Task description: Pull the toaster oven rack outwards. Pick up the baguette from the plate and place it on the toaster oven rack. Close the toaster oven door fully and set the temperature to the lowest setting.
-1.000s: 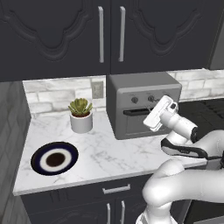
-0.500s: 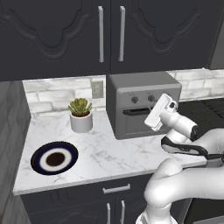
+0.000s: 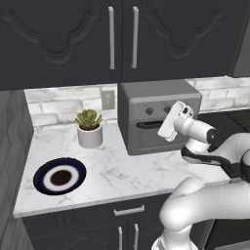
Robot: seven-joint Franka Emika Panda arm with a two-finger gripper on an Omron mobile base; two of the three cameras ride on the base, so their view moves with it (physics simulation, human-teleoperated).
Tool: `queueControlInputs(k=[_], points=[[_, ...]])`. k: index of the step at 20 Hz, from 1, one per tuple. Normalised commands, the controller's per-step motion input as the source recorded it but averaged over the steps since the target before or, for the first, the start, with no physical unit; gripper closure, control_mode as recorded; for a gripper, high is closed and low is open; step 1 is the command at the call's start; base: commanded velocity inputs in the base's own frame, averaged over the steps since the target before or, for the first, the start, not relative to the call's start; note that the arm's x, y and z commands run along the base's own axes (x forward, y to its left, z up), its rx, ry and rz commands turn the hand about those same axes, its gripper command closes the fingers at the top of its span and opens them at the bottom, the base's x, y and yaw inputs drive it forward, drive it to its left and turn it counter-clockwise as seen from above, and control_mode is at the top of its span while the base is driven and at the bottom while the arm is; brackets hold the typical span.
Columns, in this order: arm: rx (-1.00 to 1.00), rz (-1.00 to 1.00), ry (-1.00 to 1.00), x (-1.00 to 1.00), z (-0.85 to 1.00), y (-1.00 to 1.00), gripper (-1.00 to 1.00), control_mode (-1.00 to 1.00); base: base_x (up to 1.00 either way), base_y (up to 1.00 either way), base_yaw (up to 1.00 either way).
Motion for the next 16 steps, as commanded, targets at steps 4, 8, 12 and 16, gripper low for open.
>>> queueControlInputs(k=[4,8,12,16], points=[[-0.18,0.23,-0.11,1.00,0.90,0.16,1.00,-1.00,0.00,0.00,0.00],[-0.18,0.26,-0.22,0.93,0.98,0.21,1.00,-1.00,0.00,0.00,0.00],[-0.31,0.31,-0.36,0.66,0.82,0.37,1.00,-1.00,0.00,0.00,0.00],[-0.51,0.36,-0.38,0.44,0.60,0.39,1.00,-1.00,0.00,0.00,0.00]])
